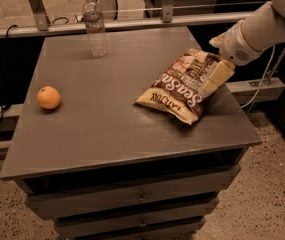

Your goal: Pick brown chip bag

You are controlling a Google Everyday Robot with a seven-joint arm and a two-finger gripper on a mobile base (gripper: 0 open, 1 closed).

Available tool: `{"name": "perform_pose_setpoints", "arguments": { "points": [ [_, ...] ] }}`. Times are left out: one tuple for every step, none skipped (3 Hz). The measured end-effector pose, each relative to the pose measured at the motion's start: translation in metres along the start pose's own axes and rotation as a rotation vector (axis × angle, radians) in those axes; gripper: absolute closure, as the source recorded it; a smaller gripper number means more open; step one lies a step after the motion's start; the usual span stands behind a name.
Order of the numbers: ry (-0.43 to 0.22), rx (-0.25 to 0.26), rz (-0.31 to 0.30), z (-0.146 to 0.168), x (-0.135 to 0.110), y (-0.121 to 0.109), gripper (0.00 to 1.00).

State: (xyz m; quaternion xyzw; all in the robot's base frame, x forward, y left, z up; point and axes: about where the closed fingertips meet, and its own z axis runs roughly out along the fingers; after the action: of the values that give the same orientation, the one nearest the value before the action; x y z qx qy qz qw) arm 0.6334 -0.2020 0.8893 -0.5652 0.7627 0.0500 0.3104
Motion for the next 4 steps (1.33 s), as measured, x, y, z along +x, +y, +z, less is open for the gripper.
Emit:
{"name": "perform_pose_setpoints", "arguments": {
  "points": [
    [-0.039,-0.02,0.056,0.016,-0.001,-0.013,0.18],
    [-0.071,-0.049,0.098,0.023,-0.003,-0.018,0.41],
    [-0.127,-0.086,0.11,0.019,-0.016,-0.015,0.64],
    [-0.212,-0.113,0.083,0.005,-0.044,-0.009,0.88]
  ]
}}
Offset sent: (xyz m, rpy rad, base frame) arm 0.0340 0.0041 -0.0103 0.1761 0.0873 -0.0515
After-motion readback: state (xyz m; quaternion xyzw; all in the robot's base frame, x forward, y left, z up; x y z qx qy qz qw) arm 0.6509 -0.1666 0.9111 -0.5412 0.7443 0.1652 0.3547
